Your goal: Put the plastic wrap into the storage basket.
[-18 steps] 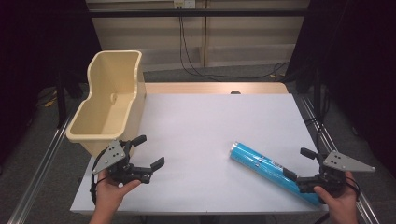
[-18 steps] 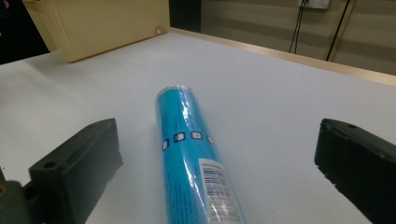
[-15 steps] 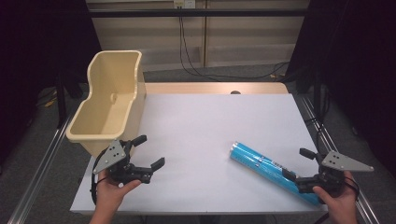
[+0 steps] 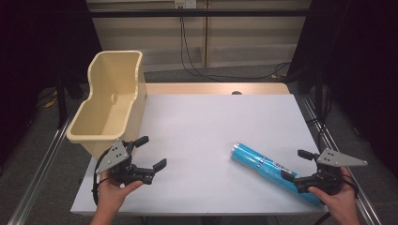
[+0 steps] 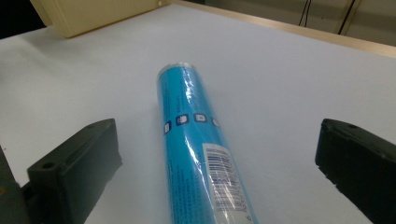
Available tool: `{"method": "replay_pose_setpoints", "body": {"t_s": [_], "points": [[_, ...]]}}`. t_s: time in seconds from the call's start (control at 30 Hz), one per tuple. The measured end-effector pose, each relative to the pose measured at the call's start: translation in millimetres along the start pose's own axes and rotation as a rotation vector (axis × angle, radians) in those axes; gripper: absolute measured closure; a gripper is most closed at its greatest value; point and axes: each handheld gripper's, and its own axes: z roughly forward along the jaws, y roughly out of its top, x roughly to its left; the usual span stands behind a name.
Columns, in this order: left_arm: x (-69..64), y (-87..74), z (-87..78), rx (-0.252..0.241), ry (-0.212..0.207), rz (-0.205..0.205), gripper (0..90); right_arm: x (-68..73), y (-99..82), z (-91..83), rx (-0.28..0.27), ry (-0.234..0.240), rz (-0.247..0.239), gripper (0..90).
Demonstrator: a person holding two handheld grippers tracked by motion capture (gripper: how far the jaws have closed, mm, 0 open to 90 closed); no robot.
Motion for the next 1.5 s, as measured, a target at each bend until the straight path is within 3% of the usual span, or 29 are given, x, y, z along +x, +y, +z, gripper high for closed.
{"method": "replay_pose_setpoints", "body": {"t_s": [0.1, 0.13, 0.47, 0.5, 0.6, 0.7, 0.73, 1.0, 1.5], "points": [[0.2, 0.1, 0.4, 0.003, 0.001, 0.0, 2.2, 0.7, 2.3, 1.4, 0.023, -0.006, -0.011, 0.0], [-0.1, -0.3, 1.2, 0.004, -0.002, 0.001, 2.2, 0.8, 5.2, 2.8, 0.058, -0.003, -0.023, 0.0], [-0.9, -2.3, 4.1, 0.019, -0.012, 0.003, 2.2, -1.1, 8.3, 12.6, 0.204, 0.012, -0.038, 0.0], [-0.8, -3.0, 4.7, 0.026, -0.014, 0.004, 2.2, -2.8, 8.8, 15.1, 0.25, 0.016, -0.054, 0.0], [-1.3, -3.3, 5.5, 0.031, -0.015, 0.007, 2.2, -5.9, 9.6, 16.6, 0.273, 0.027, -0.05, 0.0], [-2.0, -3.6, 7.2, 0.033, -0.02, 0.008, 2.2, -12.0, 10.4, 19.1, 0.347, 0.032, -0.067, 0.0], [-2.0, -3.6, 7.2, 0.033, -0.02, 0.008, 2.2, -12.0, 10.4, 19.1, 0.347, 0.032, -0.067, 0.0], [-1.7, -4.4, 8.1, 0.04, -0.019, 0.011, 2.2, -18.9, 3.4, 27.3, 0.502, 0.048, -0.098, 2.9], [-1.6, -6.1, 10.7, 0.056, -0.019, 0.015, 2.7, -15.9, -5.6, 49.3, 0.68, 0.101, -0.143, 12.8]]}}
